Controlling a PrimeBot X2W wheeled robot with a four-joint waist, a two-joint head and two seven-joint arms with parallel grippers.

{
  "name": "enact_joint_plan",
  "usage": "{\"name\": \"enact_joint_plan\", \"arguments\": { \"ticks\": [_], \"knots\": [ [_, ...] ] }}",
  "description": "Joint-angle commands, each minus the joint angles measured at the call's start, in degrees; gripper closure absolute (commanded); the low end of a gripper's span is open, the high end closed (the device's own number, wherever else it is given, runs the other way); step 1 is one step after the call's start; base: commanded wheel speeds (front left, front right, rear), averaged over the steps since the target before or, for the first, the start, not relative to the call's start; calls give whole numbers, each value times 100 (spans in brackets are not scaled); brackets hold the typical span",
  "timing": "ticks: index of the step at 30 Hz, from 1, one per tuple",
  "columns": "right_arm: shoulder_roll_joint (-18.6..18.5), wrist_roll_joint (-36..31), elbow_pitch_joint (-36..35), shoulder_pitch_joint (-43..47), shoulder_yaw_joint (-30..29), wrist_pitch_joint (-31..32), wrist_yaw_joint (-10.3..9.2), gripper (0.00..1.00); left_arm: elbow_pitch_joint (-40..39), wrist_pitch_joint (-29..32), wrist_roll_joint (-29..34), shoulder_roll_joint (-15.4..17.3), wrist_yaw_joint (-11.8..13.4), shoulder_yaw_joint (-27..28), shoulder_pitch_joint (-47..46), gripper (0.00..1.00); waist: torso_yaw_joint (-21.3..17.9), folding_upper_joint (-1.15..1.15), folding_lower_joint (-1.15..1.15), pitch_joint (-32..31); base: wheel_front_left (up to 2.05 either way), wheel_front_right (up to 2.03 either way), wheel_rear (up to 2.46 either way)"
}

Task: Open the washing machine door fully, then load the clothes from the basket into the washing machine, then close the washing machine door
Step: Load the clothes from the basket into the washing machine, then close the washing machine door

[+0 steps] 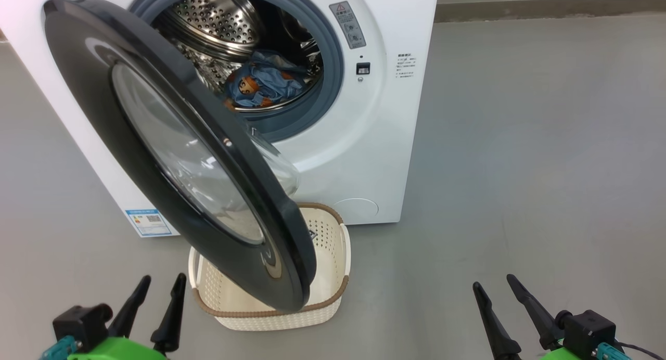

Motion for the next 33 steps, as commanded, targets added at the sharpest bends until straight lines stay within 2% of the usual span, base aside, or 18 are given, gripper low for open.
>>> {"name": "enact_joint_plan", "arguments": {
  "ticks": [1, 9, 12, 20, 33],
  "knots": [
    [-68, -91, -153, -46, 87, -28, 9, 0, -70, -70, 96, 169, -13, 225, -73, 0, 5, 0, 0, -2, 0, 0, 0],
    [-69, -120, -150, 10, -11, -28, 9, 0, -280, -77, 1107, -173, -14, 853, 422, 0, 47, 0, 0, -23, 0, 0, 0],
    [-73, -140, -133, 19, -44, -28, 9, 0, -322, -78, 1300, -304, -14, 1004, 589, 0, 67, 0, 0, -31, 0, 0, 0],
    [-72, -256, -89, 28, -165, -28, 9, 0, -457, -78, 1623, -537, -14, 1309, 861, 0, 106, 0, 0, -29, 0, 0, 0],
    [33, -545, 112, 104, -440, -28, 9, 0, -647, -78, 1826, -623, -14, 1432, 975, 0, 137, 0, 0, -59, 0, 0, 0]
  ]
}}
